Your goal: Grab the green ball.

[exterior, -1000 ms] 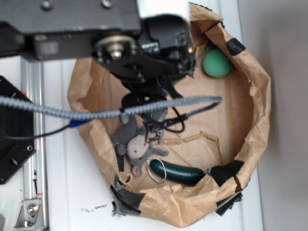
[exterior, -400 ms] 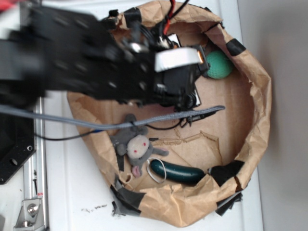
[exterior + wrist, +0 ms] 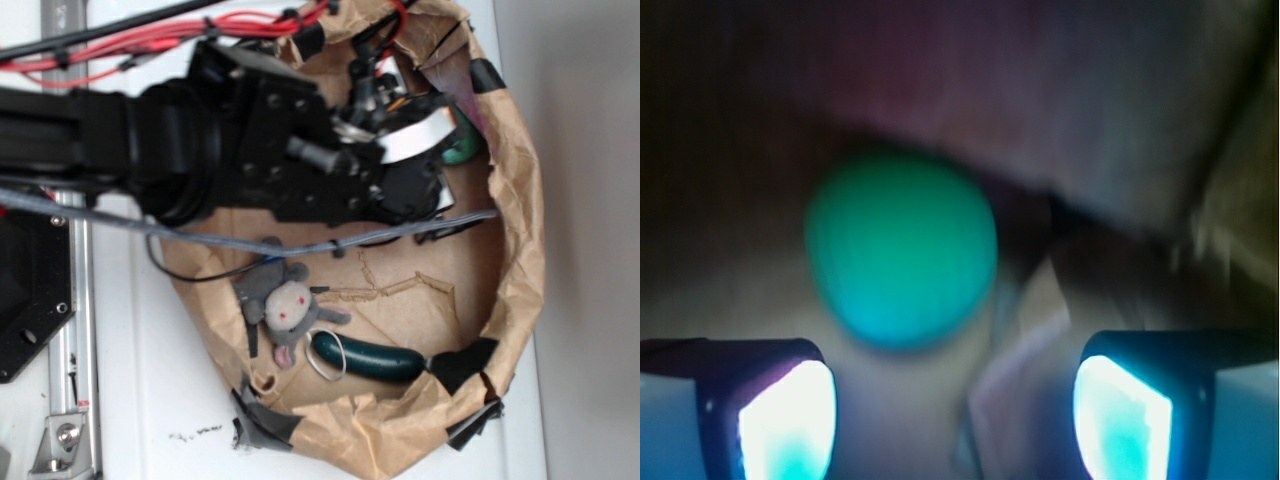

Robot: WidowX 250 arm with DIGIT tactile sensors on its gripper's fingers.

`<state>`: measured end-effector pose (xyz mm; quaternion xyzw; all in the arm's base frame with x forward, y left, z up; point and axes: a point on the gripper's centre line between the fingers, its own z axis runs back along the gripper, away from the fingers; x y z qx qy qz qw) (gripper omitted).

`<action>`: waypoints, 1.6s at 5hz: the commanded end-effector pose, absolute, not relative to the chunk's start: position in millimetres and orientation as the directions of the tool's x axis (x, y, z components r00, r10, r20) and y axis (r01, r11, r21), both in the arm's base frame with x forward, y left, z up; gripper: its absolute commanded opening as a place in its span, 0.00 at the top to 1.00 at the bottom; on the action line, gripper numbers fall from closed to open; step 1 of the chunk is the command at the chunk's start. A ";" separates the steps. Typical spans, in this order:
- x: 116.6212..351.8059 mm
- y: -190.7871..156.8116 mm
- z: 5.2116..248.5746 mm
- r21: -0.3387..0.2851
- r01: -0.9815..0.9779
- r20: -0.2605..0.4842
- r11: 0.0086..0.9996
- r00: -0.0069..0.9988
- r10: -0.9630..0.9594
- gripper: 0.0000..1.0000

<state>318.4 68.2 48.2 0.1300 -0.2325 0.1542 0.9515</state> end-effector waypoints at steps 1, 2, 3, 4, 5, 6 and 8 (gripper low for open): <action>342.6 95.3 90.2 0.138 -0.348 0.560 0.927 0.799 0.217 0.00; 350.8 93.8 78.5 0.154 -0.325 0.540 0.933 0.819 0.196 0.00; 354.4 97.7 56.6 0.180 -0.363 0.496 0.914 0.836 0.234 1.00; 349.5 95.7 54.3 0.176 -0.374 0.475 0.911 0.843 0.254 1.00; 336.4 83.0 74.6 0.140 -0.353 0.486 0.925 0.839 0.246 1.00; 310.1 66.9 109.4 0.120 -0.301 0.487 0.946 0.848 0.208 1.00; 267.7 56.0 169.2 0.016 -0.163 0.304 0.986 0.941 0.151 1.00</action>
